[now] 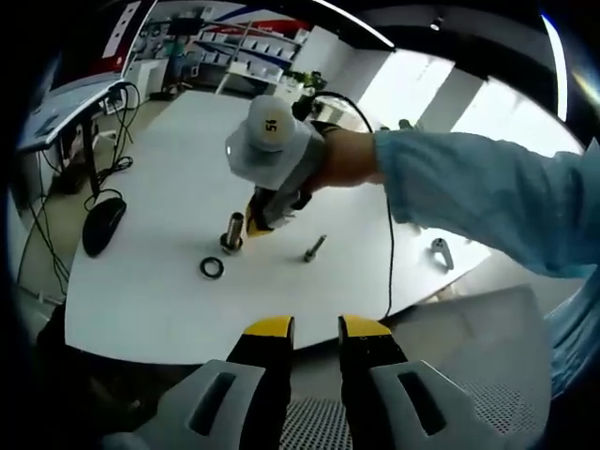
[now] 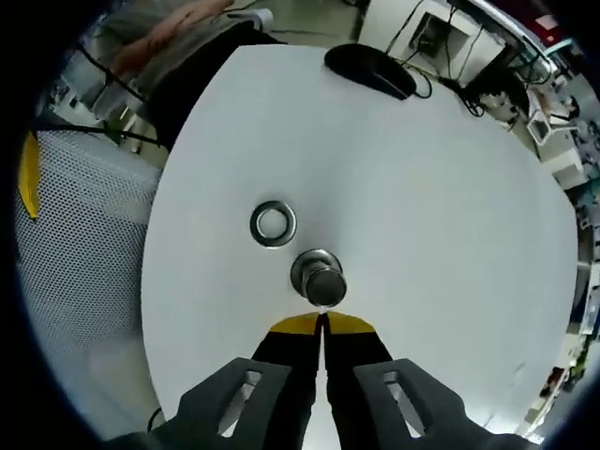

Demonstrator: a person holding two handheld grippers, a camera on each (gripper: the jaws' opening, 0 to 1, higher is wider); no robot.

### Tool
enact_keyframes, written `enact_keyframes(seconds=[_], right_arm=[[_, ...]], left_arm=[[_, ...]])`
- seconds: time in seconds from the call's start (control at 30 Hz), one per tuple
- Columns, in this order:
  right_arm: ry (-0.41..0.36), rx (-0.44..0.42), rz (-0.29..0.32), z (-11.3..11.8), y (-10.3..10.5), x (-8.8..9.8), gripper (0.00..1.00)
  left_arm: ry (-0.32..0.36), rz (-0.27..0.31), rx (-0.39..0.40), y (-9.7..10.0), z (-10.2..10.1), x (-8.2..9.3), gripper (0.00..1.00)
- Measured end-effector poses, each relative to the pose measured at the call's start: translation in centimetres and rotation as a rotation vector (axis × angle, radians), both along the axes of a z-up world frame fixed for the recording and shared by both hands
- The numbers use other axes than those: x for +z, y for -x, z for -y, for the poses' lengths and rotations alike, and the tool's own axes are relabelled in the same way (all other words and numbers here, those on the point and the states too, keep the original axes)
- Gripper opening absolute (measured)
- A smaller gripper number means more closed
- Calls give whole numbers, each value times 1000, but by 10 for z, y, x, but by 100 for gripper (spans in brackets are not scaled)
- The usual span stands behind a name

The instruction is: Place the washer onto the threaded stud by aligning its center hole with the stud, sliding it down to the base, and recovering from edge contact or off-axis alignment until the washer reaches the visible bottom stop.

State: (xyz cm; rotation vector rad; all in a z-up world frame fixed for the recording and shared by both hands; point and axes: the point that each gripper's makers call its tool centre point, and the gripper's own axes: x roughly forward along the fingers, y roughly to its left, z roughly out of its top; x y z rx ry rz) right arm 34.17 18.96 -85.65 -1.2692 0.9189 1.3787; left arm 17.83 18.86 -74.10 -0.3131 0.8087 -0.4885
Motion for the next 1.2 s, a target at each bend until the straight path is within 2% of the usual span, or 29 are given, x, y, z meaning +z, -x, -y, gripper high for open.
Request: enact_keyframes(seconds=[0.07,0.13,0.23,0.3,0.37,0.47,0.57,0.63,0.73,0.8,0.9,1.0,1.2], right_arm=[[-22,12,11,-2,0,5,3],[-61,-21,-6,-3,3,14,3],[-111,-48,2,-2,5,30,4],[-176,-74,15,-2,5,46,6],[-246,-129,6,-1,8,63,10],[-342,-178,-14,4,15,88,10],[-424,-249,-11,20,17,113,10],[-479,-319,-27,40,21,131,9],[-563,-405,-18,64,22,152,9],[-585,-430,-10,83,28,163,10],[-608,-461,8,106,33,174,10],[-674,-546,25,132,39,186,14],[-766,-659,6,173,64,188,17]], left_arm=[[-1,-1,-1,0,0,0,16],[-2,-3,-3,0,0,-1,16],[-5,-6,-9,1,1,-1,16],[-8,-10,-12,1,1,-2,16],[-10,-13,-19,2,1,-3,16],[-13,-15,-26,3,2,-3,16],[-14,-16,-31,3,2,-3,16],[-13,-5,-30,3,2,-1,16],[7,-29,-35,7,4,-1,8],[-8,-15,-35,6,3,-1,8],[-3,-5,-25,5,3,1,9],[-10,-8,-34,6,4,0,9],[-11,-2,-36,6,4,1,10]])
